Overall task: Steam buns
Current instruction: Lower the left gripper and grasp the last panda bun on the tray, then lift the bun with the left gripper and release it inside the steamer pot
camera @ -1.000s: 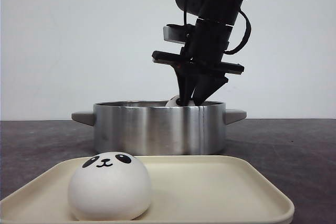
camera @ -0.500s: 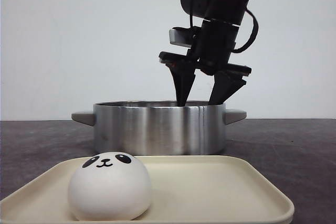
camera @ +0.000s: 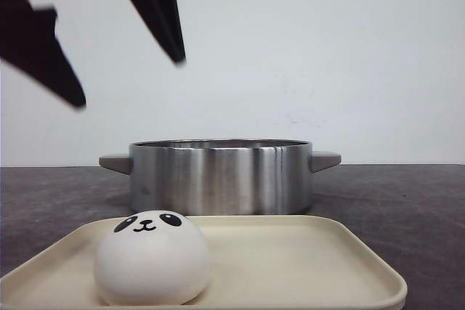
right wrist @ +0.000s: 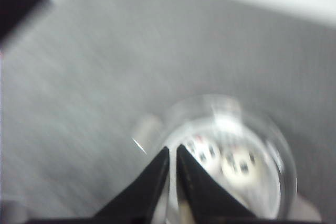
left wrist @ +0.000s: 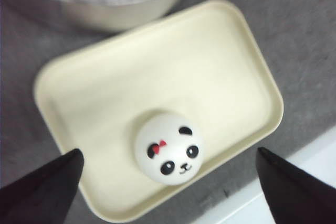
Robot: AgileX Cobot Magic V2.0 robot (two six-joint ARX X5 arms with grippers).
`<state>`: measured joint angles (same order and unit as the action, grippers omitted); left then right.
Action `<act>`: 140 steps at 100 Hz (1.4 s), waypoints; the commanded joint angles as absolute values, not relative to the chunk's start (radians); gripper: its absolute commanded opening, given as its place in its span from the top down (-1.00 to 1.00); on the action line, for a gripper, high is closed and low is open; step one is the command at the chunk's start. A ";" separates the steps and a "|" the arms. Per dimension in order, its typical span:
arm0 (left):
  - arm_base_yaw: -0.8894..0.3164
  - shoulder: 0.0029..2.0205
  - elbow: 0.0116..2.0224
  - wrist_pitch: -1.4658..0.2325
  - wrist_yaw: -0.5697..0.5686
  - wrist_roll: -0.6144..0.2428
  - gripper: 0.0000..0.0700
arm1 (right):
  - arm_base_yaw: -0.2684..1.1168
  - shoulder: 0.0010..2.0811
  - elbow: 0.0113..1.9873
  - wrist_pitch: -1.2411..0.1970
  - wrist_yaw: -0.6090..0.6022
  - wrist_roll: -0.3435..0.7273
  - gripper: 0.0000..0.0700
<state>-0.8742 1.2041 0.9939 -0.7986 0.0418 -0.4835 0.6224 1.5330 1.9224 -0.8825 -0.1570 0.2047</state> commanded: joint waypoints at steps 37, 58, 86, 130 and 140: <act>-0.951 1.523 0.997 -0.741 0.104 -0.518 -0.81 | 0.639 1.292 1.998 -0.817 -0.141 0.229 0.97; -0.951 1.609 0.997 -0.720 0.104 -0.517 -0.81 | 0.639 1.245 1.998 -0.839 -0.123 0.230 0.97; -0.951 1.618 0.997 -0.683 0.093 -0.517 0.26 | 0.639 1.237 1.998 -0.903 -0.123 0.231 0.97; -0.953 1.443 1.140 -0.648 -0.031 -0.398 0.98 | 0.639 1.234 1.998 -0.920 -0.124 0.236 0.97; -0.928 1.416 1.218 -0.615 -0.162 -0.293 0.98 | 0.640 1.234 1.998 -0.920 -0.132 0.253 0.97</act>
<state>-0.9367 1.4021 1.1793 -0.6212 -0.0856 -0.3996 0.6331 1.2263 1.9789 -0.9283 -0.1303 0.2287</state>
